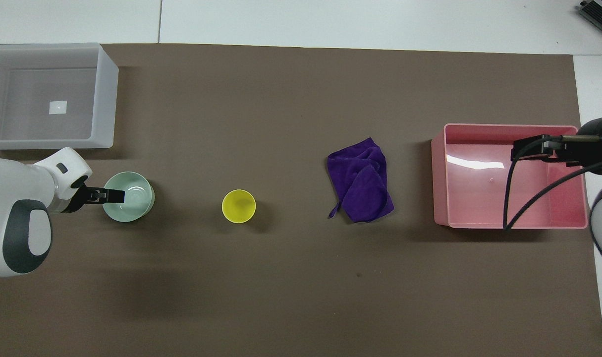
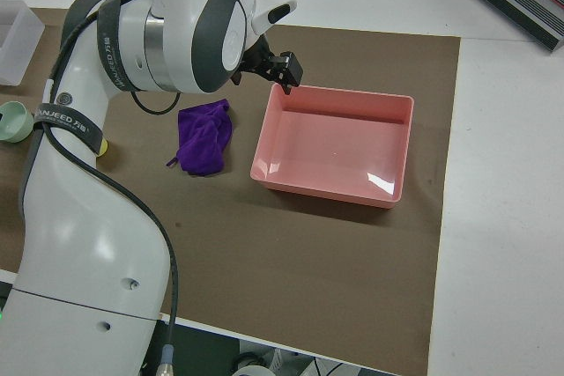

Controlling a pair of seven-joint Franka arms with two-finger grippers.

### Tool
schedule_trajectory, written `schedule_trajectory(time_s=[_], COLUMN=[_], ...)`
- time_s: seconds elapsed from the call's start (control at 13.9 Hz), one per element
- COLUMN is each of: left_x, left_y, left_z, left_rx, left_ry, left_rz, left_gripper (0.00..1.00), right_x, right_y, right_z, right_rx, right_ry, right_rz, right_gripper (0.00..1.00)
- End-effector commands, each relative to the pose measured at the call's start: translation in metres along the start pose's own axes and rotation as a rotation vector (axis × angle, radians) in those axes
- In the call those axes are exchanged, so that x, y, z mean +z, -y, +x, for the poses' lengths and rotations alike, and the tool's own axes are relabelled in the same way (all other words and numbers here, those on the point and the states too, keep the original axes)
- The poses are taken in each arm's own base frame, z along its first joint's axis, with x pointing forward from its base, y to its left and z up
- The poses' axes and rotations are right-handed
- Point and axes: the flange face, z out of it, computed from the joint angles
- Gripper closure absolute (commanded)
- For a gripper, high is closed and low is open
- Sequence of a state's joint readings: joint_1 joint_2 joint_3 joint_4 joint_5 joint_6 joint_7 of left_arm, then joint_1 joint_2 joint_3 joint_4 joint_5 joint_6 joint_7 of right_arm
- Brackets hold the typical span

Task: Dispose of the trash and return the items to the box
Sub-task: 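Grasp the green bowl with the left gripper while the right gripper reaches the purple cloth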

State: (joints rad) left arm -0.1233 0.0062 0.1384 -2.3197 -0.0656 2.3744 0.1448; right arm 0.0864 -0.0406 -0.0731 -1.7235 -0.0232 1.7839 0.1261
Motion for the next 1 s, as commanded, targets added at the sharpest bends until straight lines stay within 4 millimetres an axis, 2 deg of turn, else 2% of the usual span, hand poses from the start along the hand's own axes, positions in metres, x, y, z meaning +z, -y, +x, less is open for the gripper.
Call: schedule_trajectory(time_s=[0.0, 0.22, 0.29, 0.36, 0.43, 0.5, 0.57, 0.65, 0.86, 0.93], left_x=[0.012, 0.017, 0.019, 0.019, 0.019, 0.019, 0.018, 0.017, 0.016, 0.012], left_y=[-0.002, -0.003, -0.003, -0.003, -0.003, -0.002, -0.003, -0.003, -0.003, -0.003], left_z=[-0.009, -0.014, -0.017, -0.017, -0.017, -0.016, -0.014, -0.013, -0.011, -0.009], left_rx=[-0.023, -0.053, -0.055, -0.061, -0.07, -0.084, -0.116, -0.123, -0.119, -0.112], left_ry=[-0.021, -0.009, -0.004, -0.005, -0.005, -0.008, -0.024, -0.034, -0.031, -0.039], left_rz=[-0.004, -0.008, -0.008, -0.01, -0.013, -0.021, -0.047, -0.052, -0.053, -0.053], left_gripper=[0.0, 0.07, 0.16, 0.32, 0.64, 0.97, 1.0, 1.0, 1.0, 1.0], right_x=[0.032, 0.064, 0.075, 0.089, 0.11, 0.139, 0.168, 0.186, 0.229, 0.238], right_y=[0.034, 0.07, 0.083, 0.101, 0.12, 0.135, 0.147, 0.16, 0.204, 0.206], right_z=[0.014, 0.027, 0.03, 0.031, 0.036, 0.043, 0.043, 0.04, 0.021, 0.014], right_rx=[-0.031, -0.032, -0.043, -0.042, -0.026, -0.028, -0.04, -0.059, -0.082, -0.092], right_ry=[-0.013, -0.036, -0.047, -0.046, -0.058, -0.067, -0.083, -0.104, -0.088, -0.077], right_rz=[-0.001, 0.007, 0.012, 0.014, 0.019, 0.022, 0.027, 0.038, 0.043, 0.038], right_gripper=[0.0, 0.0, 0.0, 0.0, 0.0, 0.0, 0.0, 0.0, 0.0, 0.0])
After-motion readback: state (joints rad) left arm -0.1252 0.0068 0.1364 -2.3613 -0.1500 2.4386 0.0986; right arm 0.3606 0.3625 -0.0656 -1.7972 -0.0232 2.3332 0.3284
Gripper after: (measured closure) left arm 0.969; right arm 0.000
